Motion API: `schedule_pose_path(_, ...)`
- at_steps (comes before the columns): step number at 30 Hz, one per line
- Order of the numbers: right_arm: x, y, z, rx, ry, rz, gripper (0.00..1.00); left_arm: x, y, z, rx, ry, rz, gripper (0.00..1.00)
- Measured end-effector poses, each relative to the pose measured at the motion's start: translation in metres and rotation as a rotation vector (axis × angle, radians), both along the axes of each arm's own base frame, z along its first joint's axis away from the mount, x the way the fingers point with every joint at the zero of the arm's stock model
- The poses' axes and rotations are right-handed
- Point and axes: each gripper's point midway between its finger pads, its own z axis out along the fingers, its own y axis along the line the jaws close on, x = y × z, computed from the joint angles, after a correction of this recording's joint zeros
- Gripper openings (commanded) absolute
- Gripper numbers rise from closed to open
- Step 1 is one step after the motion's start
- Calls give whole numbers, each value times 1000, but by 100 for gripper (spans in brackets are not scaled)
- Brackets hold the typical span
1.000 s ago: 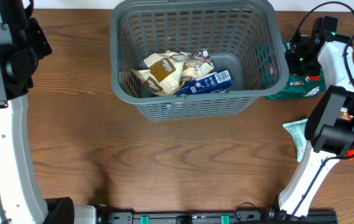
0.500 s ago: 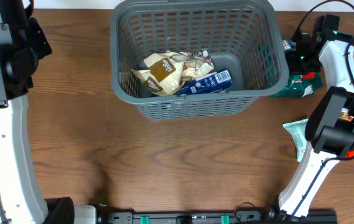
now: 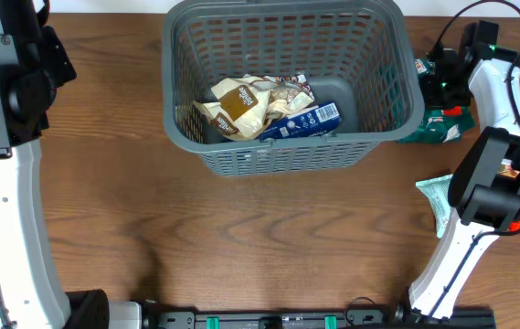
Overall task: Pack container
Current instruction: 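Lower the right gripper onto the Nescafe pack and close on it, then lift the Nescafe pack with the right gripper over the basket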
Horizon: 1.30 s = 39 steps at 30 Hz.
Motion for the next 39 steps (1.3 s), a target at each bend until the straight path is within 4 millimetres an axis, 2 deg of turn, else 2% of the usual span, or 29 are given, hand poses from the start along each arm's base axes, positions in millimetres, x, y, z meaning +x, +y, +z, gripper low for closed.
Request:
schedule_pose_path(11,-5,-4,12,-42,-8,-36,2,0,0,0,0,0,0,99)
schedule_pose_path(16,-10,-12,33,-101,-31,-55,2,0,0,0,0,0,0,99)
schedule_pose_path(24,-10,-19,92,-164,-149,-77,2,0,0,0,0,0,0,99)
schedule_pose_path(32,-19,-26,147,-226,-247,-132,2,0,0,0,0,0,0,99)
schedule_pose_path(39,-39,-30,218,-290,-383,-176,2,0,0,0,0,0,0,99)
